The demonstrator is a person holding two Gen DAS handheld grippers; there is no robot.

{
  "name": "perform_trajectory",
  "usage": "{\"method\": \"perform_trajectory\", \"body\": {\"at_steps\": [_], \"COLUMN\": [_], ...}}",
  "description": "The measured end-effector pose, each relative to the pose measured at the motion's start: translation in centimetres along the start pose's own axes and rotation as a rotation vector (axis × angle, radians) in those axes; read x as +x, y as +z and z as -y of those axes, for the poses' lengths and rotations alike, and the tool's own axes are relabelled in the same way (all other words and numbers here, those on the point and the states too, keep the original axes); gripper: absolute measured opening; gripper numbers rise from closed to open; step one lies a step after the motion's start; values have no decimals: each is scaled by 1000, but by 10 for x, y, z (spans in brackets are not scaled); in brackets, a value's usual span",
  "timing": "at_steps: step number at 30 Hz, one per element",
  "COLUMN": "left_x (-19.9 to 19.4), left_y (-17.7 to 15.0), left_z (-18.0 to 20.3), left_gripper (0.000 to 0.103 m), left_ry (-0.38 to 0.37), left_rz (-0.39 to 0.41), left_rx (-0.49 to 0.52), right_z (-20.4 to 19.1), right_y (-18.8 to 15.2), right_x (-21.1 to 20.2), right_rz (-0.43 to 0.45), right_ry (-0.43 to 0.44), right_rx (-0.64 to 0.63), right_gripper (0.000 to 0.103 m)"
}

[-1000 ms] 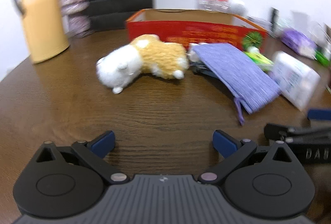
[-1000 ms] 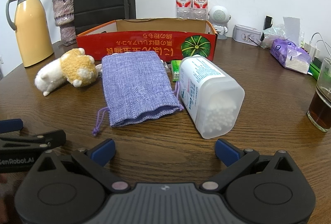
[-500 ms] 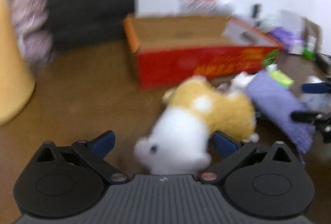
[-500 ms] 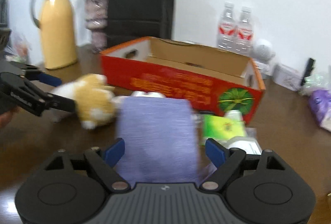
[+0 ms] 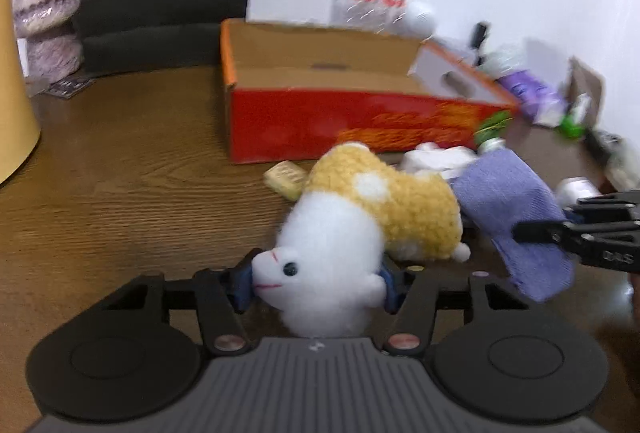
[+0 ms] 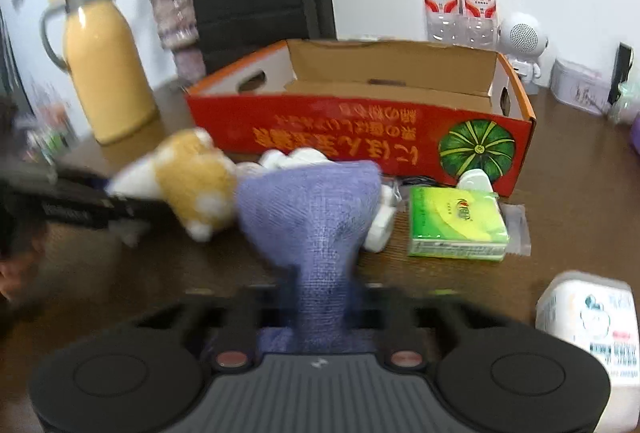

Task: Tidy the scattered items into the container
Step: 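Grasp the plush toy with the left tool while the right tool grasps the purple pouch, both into box, then open both tools and withdraw them from the box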

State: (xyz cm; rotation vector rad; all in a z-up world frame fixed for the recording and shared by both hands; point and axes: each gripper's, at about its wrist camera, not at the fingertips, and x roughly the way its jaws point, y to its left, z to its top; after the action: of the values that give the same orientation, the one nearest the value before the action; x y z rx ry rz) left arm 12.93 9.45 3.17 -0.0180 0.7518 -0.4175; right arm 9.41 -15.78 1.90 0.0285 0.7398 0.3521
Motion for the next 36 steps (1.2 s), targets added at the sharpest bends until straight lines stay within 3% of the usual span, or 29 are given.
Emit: {"method": "perform_trajectory", "body": {"at_steps": [2,5,8,10,13,17,19,21,22,23,24,27,31,34,36], "left_x": [-19,-46,-47,-25,39,129,158,178,181,181,181,173,161,131,109], "left_y": [3,23,74,118,176,210,215,216,214,210,208,202,199,206,210], "left_z": [5,12,15,15,8,0,1,-2,0,0,0,1,7,13,19], "left_gripper": [55,55,56,56,57,56,62,65,69,71,76,81,83,89,94], "left_ry": [7,-18,3,79,167,268,287,291,311,333,334,305,268,235,233], "left_rz": [54,166,186,187,117,-31,-62,-88,-98,-98,-93,-126,-137,-81,-34], "left_rx": [-35,-97,-165,-198,-251,-277,-282,-288,-283,-278,-269,-240,-238,-219,-204], "right_z": [-7,-8,0,14,43,88,100,104,106,107,108,109,116,116,111], "right_y": [-1,8,45,86,152,207,211,211,211,209,208,204,199,201,205], "right_x": [-20,-53,-72,-68,-25,66,107,138,151,161,167,175,179,161,140], "right_rz": [53,133,206,221,145,-63,-151,-218,-248,-271,-281,-313,-315,-286,-247], "right_ry": [-42,7,10,-2,-15,-122,-110,-114,-139,-178,-215,-218,-252,-224,-177], "right_rx": [-25,-2,31,61,104,177,210,218,228,236,232,206,190,238,231], "right_gripper": [9,8,9,9,10,10,10,23,39,48,51,54,41,45,53]}}
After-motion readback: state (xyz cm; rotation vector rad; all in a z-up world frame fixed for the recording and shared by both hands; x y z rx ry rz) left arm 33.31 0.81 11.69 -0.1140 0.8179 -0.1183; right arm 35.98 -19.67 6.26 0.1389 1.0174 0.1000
